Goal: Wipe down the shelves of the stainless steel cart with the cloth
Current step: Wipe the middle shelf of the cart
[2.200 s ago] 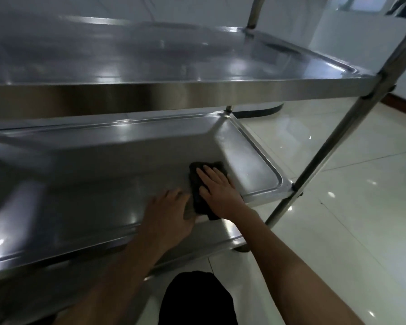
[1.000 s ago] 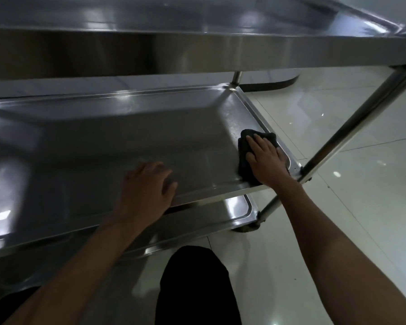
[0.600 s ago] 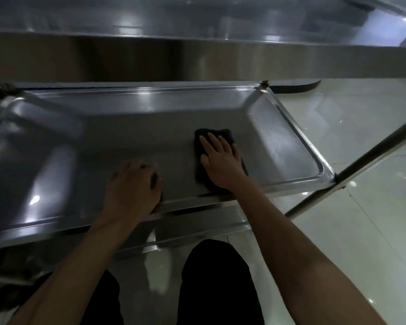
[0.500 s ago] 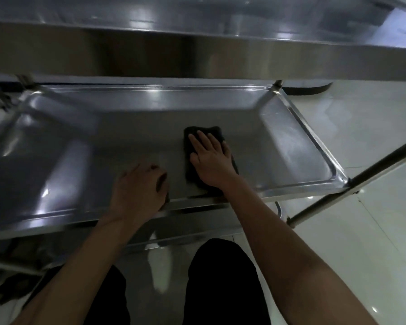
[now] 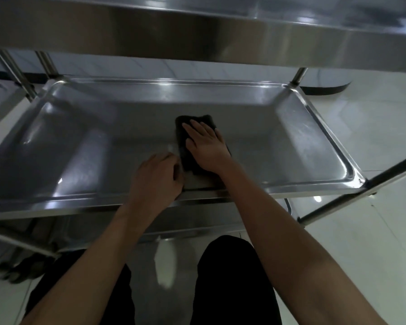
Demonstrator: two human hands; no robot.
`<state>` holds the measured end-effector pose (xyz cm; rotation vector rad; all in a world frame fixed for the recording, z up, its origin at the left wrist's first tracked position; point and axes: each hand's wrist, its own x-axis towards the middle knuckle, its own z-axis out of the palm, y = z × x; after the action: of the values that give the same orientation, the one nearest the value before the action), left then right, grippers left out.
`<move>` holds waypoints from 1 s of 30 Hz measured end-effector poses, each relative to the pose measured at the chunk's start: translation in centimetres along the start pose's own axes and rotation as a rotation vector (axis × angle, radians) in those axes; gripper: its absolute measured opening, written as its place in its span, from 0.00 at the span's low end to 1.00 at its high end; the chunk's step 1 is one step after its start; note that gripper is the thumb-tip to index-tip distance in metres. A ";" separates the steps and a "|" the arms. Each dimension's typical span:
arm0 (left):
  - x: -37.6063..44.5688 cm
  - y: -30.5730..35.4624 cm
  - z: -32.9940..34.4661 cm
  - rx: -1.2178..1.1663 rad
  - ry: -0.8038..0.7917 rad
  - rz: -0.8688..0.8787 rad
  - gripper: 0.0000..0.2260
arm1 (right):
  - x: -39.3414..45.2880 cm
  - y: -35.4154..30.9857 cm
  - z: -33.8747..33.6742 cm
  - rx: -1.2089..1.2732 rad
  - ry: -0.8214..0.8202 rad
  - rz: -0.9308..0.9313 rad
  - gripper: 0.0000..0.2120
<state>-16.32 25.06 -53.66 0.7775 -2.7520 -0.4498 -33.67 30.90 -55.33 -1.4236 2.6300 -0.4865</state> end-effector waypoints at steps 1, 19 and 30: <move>0.1 0.7 0.0 -0.003 -0.005 0.004 0.11 | -0.2 1.0 -0.3 -0.002 0.008 0.022 0.25; 2.9 14.7 7.1 0.049 -0.116 0.234 0.18 | -6.0 25.3 -9.6 -0.093 0.135 0.459 0.25; 2.9 14.8 6.4 0.125 -0.241 0.273 0.41 | -12.7 26.8 -11.3 -0.118 0.103 0.471 0.25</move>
<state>-27.64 36.94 -53.87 0.3831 -3.0751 -0.3373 -50.79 57.67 -54.19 -0.7689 2.9840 -0.3586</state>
